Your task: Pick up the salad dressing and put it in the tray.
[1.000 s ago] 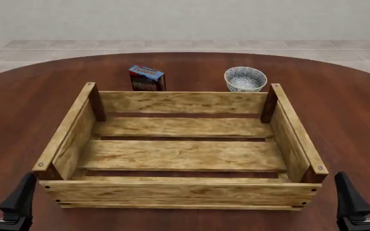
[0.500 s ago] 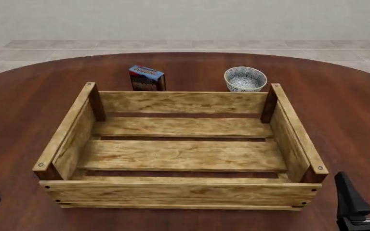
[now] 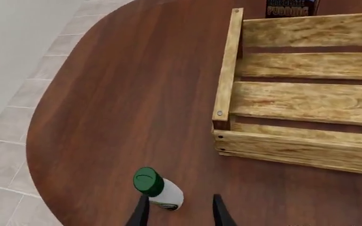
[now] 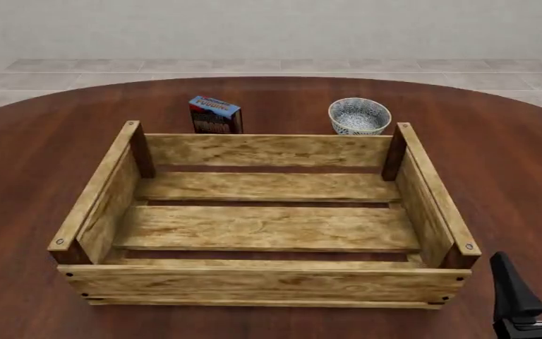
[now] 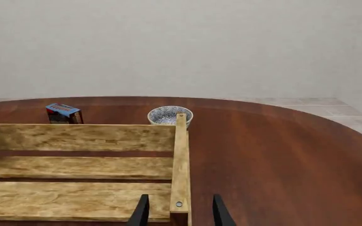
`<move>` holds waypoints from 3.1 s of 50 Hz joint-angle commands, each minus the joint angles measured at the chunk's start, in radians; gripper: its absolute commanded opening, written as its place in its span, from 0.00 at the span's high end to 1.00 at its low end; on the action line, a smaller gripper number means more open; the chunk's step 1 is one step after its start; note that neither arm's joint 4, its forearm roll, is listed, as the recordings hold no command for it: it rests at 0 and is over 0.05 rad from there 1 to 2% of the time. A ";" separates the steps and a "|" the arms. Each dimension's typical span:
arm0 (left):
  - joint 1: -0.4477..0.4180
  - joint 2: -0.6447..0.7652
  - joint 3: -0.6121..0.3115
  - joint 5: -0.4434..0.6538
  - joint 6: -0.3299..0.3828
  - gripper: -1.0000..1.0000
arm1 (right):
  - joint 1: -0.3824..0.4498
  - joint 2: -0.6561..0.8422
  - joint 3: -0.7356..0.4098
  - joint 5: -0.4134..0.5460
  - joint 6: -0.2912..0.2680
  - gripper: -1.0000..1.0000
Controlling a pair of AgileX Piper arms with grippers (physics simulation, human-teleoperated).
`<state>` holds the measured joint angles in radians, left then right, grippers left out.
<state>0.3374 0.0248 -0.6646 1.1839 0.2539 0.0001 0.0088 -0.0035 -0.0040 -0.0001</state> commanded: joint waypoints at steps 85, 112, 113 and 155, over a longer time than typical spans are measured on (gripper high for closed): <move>0.421 0.660 0.439 -0.760 0.110 1.00 | 0.000 0.000 0.000 0.000 0.000 0.00; 0.395 0.489 0.276 -0.545 0.077 1.00 | 0.000 0.000 0.000 0.000 0.000 0.00; 0.393 0.480 0.258 -0.530 0.070 1.00 | 0.000 0.000 0.000 0.000 0.000 0.00; 0.159 0.421 -0.183 -0.231 -0.021 1.00 | 0.000 0.000 0.000 0.000 0.000 0.00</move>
<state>0.5590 0.4236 -0.7422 0.9173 0.2292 0.0001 0.0089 -0.0035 -0.0040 -0.0001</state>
